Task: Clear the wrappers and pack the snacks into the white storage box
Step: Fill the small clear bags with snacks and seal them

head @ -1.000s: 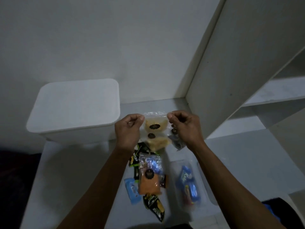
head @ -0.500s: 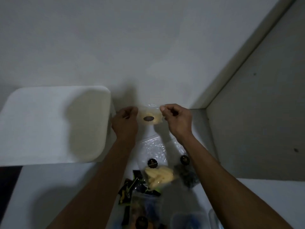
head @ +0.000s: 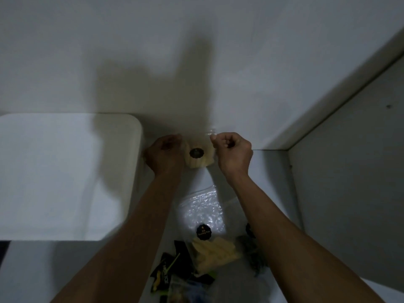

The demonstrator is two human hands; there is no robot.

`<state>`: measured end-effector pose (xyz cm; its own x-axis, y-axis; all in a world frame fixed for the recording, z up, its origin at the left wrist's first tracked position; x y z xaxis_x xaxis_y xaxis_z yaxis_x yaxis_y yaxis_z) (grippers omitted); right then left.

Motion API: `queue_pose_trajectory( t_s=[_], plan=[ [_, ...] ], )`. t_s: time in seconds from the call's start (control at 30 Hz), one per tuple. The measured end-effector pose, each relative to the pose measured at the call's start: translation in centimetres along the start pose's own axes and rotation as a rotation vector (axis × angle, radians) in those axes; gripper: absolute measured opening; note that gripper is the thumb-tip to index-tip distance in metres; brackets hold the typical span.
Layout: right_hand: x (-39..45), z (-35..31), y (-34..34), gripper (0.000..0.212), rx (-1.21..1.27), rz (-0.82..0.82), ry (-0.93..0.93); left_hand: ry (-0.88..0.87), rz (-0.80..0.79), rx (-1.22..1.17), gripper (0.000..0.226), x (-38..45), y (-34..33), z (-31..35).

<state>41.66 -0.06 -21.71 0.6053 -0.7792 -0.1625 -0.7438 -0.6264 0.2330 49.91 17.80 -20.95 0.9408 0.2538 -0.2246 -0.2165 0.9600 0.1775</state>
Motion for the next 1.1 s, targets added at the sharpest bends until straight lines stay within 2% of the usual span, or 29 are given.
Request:
queue_pose_trajectory(
  t_s=[0.2, 0.3, 0.5, 0.67, 0.77, 0.83, 0.9, 0.97, 1.1],
  plan=[
    [-1.0, 0.8, 1.1, 0.016, -0.005, 0.007, -0.052, 0.024, -0.020, 0.065, 0.015, -1.2, 0.9, 0.1],
    [-3.6, 1.6, 3.1, 0.016, -0.026, 0.008, -0.103, 0.005, -0.058, 0.184, 0.013, -3.4, 3.0, -0.6],
    [-13.9, 4.0, 6.2, 0.019, -0.164, -0.109, -0.138, 0.009, -0.222, 0.308, 0.019, -10.2, 9.4, -3.5],
    [-22.7, 6.2, 6.9, 0.014, -0.340, -0.227, -0.130, 0.033, -0.291, 0.454, 0.022, -14.3, 16.2, -6.9],
    [-26.4, 7.5, 6.9, 0.015, -0.470, -0.223, -0.163, 0.064, -0.342, 0.599, 0.022, -16.1, 19.1, -9.1],
    [-28.0, 8.2, 6.7, 0.023, -0.497, -0.222, -0.177, 0.066, -0.416, 0.673, 0.024, -17.2, 19.9, -10.4],
    [-29.1, 8.5, 6.6, 0.031, -0.519, -0.215, -0.182, 0.104, -0.477, 0.681, 0.022, -18.0, 20.2, -11.3],
    [-29.8, 8.5, 6.9, 0.032, -0.512, -0.188, -0.187, 0.134, -0.500, 0.612, 0.009, -18.7, 20.3, -11.7],
    [-31.4, 7.9, 7.6, 0.018, -0.423, -0.176, -0.208, 0.109, -0.528, 0.533, 0.003, -19.8, 21.4, -11.5]
  ],
)
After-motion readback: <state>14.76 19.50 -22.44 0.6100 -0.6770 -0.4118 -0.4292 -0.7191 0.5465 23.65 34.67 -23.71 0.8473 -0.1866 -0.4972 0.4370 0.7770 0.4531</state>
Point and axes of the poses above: each hand's wrist, its own x-axis towards the middle knuckle, its own y-axis out of the back of the hand, z = x × y, the point moved 6 cm from there along x, towards the middle knuckle, and after that the axes turned 1 degree about -x, right-handed, at the moved point
